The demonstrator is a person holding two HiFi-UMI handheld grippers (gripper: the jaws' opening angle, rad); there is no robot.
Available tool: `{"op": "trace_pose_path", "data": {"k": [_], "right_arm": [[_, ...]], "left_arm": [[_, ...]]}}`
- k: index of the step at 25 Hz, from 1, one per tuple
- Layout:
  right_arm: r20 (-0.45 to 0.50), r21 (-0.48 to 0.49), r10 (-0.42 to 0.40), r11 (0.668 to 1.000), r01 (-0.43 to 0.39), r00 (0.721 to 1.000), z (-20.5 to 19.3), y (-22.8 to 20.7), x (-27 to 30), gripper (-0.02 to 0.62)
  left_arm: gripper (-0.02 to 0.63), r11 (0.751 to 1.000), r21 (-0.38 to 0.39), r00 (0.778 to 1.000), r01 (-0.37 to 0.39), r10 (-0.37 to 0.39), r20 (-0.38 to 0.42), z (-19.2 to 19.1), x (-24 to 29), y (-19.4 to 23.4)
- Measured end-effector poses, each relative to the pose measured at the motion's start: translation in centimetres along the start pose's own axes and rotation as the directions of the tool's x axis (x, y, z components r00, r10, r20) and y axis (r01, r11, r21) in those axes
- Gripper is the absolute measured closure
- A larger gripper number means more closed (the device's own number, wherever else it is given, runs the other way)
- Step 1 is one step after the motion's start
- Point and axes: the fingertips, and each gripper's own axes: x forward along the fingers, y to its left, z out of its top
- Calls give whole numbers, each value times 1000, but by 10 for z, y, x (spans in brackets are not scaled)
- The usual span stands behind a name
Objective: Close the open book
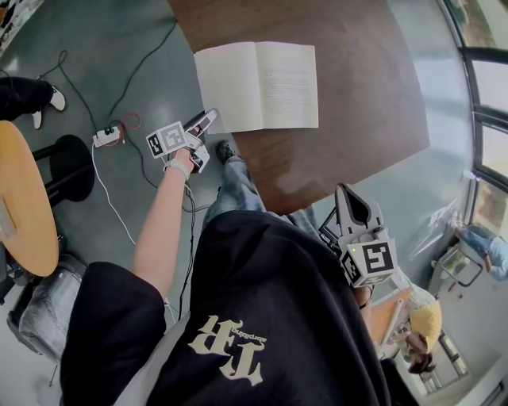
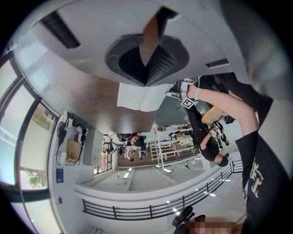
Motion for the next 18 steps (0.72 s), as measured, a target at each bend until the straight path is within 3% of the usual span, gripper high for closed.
{"op": "trace_pose_path", "data": {"k": [3, 6, 11, 18], "right_arm": [[3, -4, 5, 1000, -5, 1000, 1, 1, 1, 607], [6, -5, 7, 1000, -7, 1000, 1, 2, 1, 607], [13, 3, 13, 1000, -13, 1000, 2, 2, 1, 607], [18, -7, 35, 999, -35, 999, 2, 3, 3, 607]], "left_arm": [[393, 1000, 12, 1000, -1, 1, -2, 1, -4, -2], [482, 1000, 8, 1000, 1, -1, 16, 4, -12, -3], [566, 999, -18, 999, 30, -29, 46, 10, -27, -5], [597, 998, -8, 996, 57, -56, 63, 15, -37, -21]]}}
